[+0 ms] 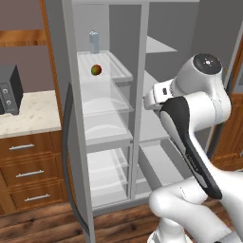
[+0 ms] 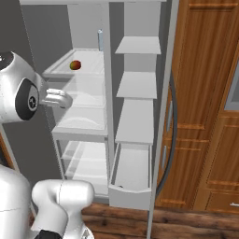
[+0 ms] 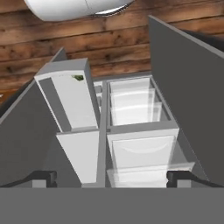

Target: Take the mango and broccoli from the fridge shelf and place them in the freezer drawer to begin freezing them.

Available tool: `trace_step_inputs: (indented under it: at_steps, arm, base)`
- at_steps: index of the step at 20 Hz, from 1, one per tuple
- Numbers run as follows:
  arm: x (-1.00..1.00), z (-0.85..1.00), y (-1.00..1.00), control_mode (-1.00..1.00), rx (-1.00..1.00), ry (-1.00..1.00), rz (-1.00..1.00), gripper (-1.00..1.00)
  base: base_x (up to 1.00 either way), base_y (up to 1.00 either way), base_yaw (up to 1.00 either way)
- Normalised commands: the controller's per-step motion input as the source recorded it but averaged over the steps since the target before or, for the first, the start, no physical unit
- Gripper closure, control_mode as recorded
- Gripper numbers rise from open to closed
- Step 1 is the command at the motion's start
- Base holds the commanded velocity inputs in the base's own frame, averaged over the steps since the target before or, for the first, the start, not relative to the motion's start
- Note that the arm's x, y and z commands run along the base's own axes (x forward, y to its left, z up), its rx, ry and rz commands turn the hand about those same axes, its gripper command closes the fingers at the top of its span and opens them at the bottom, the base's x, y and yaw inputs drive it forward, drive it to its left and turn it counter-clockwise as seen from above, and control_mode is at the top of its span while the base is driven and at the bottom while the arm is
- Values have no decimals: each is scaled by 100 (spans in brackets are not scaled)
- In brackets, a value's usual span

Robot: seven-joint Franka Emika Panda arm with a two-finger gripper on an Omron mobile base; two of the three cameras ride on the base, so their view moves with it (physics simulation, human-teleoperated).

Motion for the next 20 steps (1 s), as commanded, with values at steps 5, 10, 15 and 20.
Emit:
trace_step_inputs:
  at_steps: [5,10,15,20]
  arm:
    - [1,-35,0,-100,1,1,2,-100]
    - [0,-27,-3,-100,3,0,0,-100]
    - [10,-20,0,-100,3,4,1,-100]
    - [0,0,0,100,0,0,0,-100]
  base:
    - [0,0,0]
    - [0,0,0]
    - [0,0,0]
    - [53,10,1]
